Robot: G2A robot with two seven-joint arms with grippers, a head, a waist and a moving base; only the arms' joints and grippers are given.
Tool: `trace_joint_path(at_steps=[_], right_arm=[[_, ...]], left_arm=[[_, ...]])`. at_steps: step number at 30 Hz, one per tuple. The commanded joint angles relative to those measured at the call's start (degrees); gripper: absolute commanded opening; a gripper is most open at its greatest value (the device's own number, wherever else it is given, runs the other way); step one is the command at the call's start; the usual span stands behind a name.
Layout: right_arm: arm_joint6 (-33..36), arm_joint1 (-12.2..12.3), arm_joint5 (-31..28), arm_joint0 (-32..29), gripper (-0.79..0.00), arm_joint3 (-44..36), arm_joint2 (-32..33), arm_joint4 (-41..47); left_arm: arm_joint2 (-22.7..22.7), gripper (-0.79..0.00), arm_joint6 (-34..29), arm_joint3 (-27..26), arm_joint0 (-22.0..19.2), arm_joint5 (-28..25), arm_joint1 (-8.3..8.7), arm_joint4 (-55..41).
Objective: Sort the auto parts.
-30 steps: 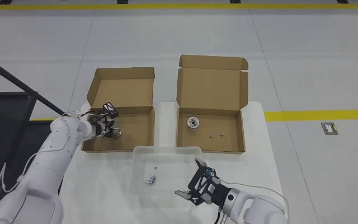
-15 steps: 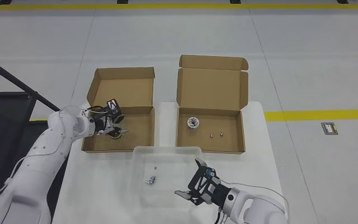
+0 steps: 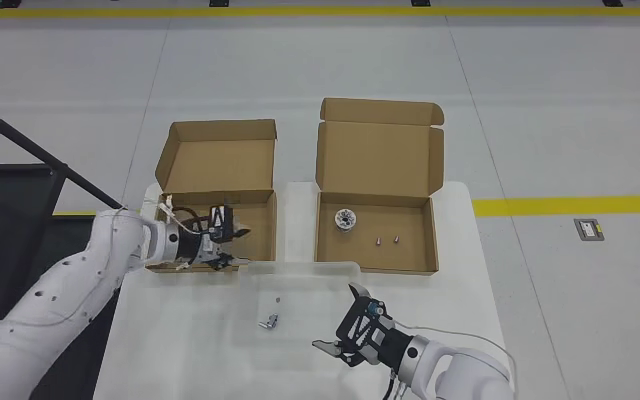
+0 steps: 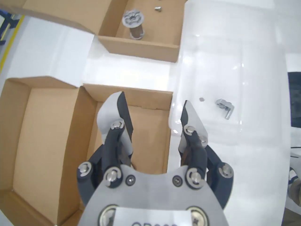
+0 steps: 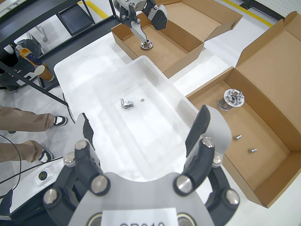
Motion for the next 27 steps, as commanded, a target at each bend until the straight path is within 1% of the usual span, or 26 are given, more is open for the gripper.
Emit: trace_joint_path(at_steps=[1,3,5,7,8,10,11,13,14,15,16,26,27], right_arm=[[0.00,0.00,0.00,0.00,0.000,0.00,0.00,0.00],[0.00,0.00,0.00,0.00,0.000,0.00,0.00,0.00],[0.00,0.00,0.00,0.00,0.000,0.00,0.00,0.00],[0.00,0.00,0.00,0.00,0.000,0.00,0.00,0.00],[0.00,0.00,0.00,0.00,0.000,0.00,0.00,0.00],[0.00,0.00,0.00,0.00,0.000,0.00,0.00,0.00],[0.00,0.00,0.00,0.00,0.000,0.00,0.00,0.00],[0.00,0.00,0.00,0.00,0.000,0.00,0.00,0.00],[0.00,0.00,0.00,0.00,0.000,0.00,0.00,0.00],[0.00,0.00,0.00,0.00,0.000,0.00,0.00,0.00],[0.00,0.00,0.00,0.00,0.000,0.00,0.00,0.00],[0.00,0.00,0.00,0.00,0.000,0.00,0.00,0.00],[0.00,0.00,0.00,0.00,0.000,0.00,0.00,0.00]], left_arm=[[3.12,-0.252,-0.92,-5.74,-0.63,0.00,2.44,-1.83],[5.05,-0.259,-2.92,-8.96,-1.73,0.00,4.09,-3.82],[6.87,-0.259,-5.33,-11.99,-2.22,0.00,5.20,-7.25],[8.46,-0.246,-9.55,-14.76,-3.07,0.00,5.98,-9.35],[9.13,-0.228,-11.39,-16.18,-3.31,0.00,6.21,-11.07],[10.66,-0.222,-15.39,-18.27,-3.91,0.00,6.56,-14.33],[11.58,-0.200,-18.17,-19.40,-4.23,0.00,6.63,-15.33],[12.78,-0.083,-24.46,-20.04,-5.18,0.00,6.61,-17.65],[12.99,0.000,-28.02,-20.10,-5.57,0.00,6.47,-18.74],[13.13,0.000,-31.28,-20.06,-5.65,0.75,6.25,-20.38],[13.16,0.000,-32.45,-19.82,-5.63,1.37,6.18,-21.12],[13.16,0.000,-32.45,-19.82,-5.63,1.37,6.18,-21.12],[14.07,0.000,-32.74,-19.42,-4.73,0.00,6.19,-22.01]])
